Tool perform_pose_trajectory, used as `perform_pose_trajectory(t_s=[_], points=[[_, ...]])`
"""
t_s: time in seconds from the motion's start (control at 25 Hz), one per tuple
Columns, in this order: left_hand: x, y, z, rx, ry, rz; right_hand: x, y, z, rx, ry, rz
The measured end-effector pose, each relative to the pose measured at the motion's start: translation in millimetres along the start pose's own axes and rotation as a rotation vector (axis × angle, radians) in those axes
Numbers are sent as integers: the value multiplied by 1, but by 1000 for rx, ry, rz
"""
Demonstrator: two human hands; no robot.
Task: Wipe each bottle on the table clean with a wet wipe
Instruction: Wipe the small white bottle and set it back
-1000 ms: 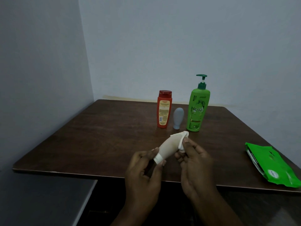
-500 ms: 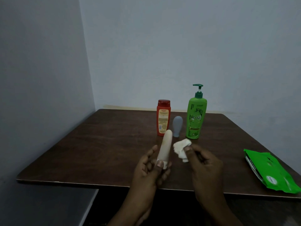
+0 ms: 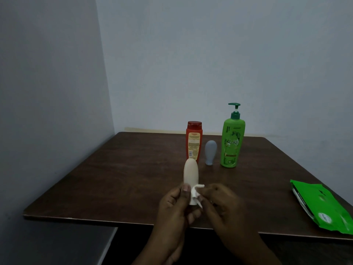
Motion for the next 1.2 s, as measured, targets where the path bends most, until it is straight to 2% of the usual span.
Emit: perform_pose_trajectory(t_s=[0.08, 0.2, 0.28, 0.36, 0.48, 0.64, 0.72, 0.84, 0.96, 1.08, 1.2], points=[[-2, 2, 2, 31, 22, -9, -6, 9, -2, -36, -13, 12], [-4, -3, 4, -13, 22, 49, -21, 22, -10, -9, -49, -150], [-5, -6, 5, -85, 28, 100, -25, 15, -12, 79, -15, -171], [-9, -5, 2, -151, 39, 134, -19, 2, -15, 144, 13, -138], [-17, 4, -8, -191, 50, 124, -11, -1, -20, 70, 5, -75], [-26, 17, -5, -109, 158, 93, -9, 6, -33, 6, -83, 121], [-30, 22, -1, -71, 182, 52, -7, 12, -37, 69, -75, 111], [-36, 26, 4, -23, 181, 15, 2, 3, -30, 190, 36, 43], [-38, 27, 2, 11, 149, 14, 10, -14, -23, 248, 148, 129], [-38, 29, 2, 41, 167, -11, 3, -9, -45, 253, -20, 189], [-37, 29, 3, 66, 201, -13, 2, 3, -51, 328, -103, 57]])
Point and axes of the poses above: each hand's wrist, its own x-axis away from the middle knuckle, its own y-axis out of the back of the hand, z = x × y, the point moved 6 cm from there along -x, towards the middle knuckle, and after that the axes turned 3 degrees about z, right-handed, at the moved point
